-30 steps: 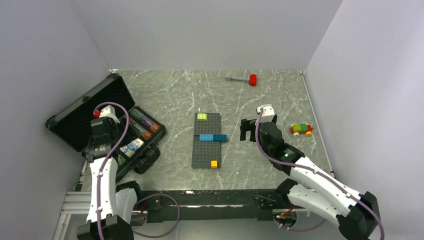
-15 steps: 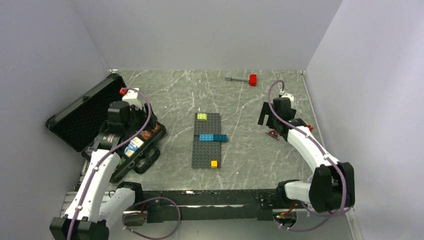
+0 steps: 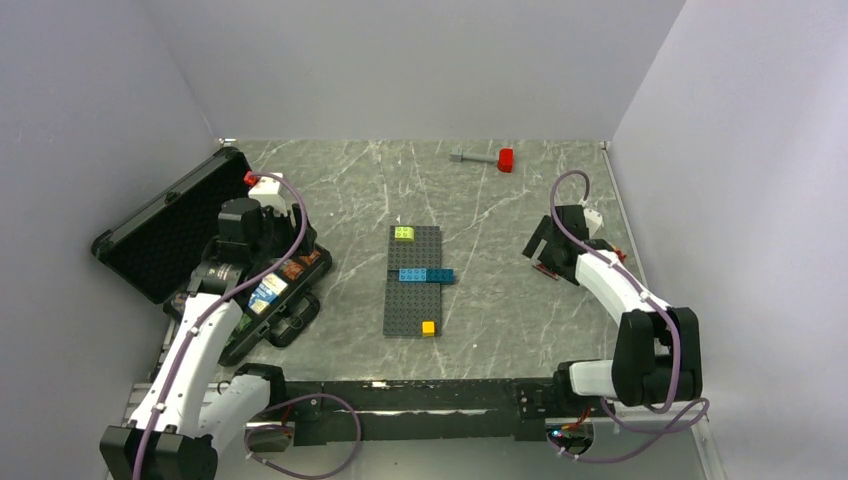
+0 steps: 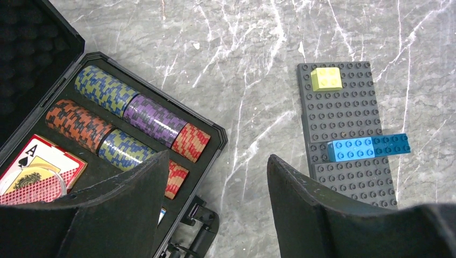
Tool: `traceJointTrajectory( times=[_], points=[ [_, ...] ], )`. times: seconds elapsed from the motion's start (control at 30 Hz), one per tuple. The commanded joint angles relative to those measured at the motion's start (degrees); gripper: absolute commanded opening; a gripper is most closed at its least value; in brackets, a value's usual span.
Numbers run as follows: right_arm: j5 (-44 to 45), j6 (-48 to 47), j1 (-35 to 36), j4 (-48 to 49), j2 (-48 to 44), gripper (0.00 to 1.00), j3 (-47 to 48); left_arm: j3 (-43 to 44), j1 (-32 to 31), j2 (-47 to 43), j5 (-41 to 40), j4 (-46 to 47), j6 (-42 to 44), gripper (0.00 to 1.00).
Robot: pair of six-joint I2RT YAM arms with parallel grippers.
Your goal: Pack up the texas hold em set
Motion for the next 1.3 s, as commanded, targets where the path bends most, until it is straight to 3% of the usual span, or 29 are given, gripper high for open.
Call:
traceJointTrajectory(
  times=[0.0,0.47,1.27],
  points=[
    [4.31,6.48,-0.10,1.85,2.59,1.00,-0.42,0.19,-0.25,-1.14,1.86,1.02,0.91,0.71],
    [4.89,7.20,-0.10,8.41,11.22,0.99,-2.15,0.62,-0.25,-0.09,2.60,0.15,0.77,0.71],
    [4.07,3.69,-0.03,5.86,11.60,0.90,-1.66,0.89,-0.25,0.86,2.52,-0.12,0.70,0.71]
  ],
)
